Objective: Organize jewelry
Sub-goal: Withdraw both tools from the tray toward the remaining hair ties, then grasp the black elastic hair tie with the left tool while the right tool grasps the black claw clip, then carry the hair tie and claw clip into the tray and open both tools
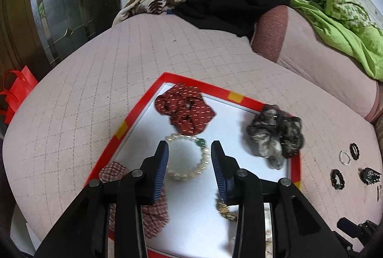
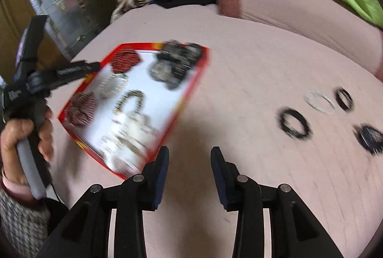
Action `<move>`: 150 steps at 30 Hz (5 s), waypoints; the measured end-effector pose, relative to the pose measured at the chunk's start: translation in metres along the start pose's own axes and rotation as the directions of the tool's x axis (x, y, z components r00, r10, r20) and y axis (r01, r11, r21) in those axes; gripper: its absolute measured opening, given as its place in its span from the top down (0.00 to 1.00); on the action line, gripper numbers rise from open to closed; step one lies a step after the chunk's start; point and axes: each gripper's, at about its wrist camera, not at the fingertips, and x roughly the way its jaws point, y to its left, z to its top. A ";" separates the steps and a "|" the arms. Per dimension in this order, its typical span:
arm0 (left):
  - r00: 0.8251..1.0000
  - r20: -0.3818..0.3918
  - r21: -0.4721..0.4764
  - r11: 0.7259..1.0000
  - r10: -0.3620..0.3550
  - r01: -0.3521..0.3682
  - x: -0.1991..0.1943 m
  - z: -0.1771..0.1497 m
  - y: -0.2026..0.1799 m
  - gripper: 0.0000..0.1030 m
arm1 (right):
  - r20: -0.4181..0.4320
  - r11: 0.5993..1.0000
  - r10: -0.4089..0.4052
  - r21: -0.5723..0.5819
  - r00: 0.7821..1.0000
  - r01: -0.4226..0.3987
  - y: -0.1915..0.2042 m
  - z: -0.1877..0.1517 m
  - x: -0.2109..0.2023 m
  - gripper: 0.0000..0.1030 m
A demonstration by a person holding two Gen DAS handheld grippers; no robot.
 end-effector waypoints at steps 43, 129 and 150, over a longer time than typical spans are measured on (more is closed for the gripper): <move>0.954 -0.078 0.404 0.866 -0.288 0.294 -0.079 -0.100 -0.208 0.57 | 0.076 0.868 -0.201 0.477 0.977 0.141 -0.212 -0.109 -0.085 0.58; 0.825 -0.361 0.256 0.805 -0.435 0.536 -0.005 -0.149 -0.211 0.93 | 0.086 0.845 -0.161 0.527 0.983 0.092 -0.254 -0.110 -0.083 0.77; 0.867 -0.130 0.175 0.850 -0.481 0.498 -0.058 -0.087 -0.140 0.93 | 0.176 0.927 -0.087 0.375 0.981 0.015 -0.176 -0.062 -0.111 0.84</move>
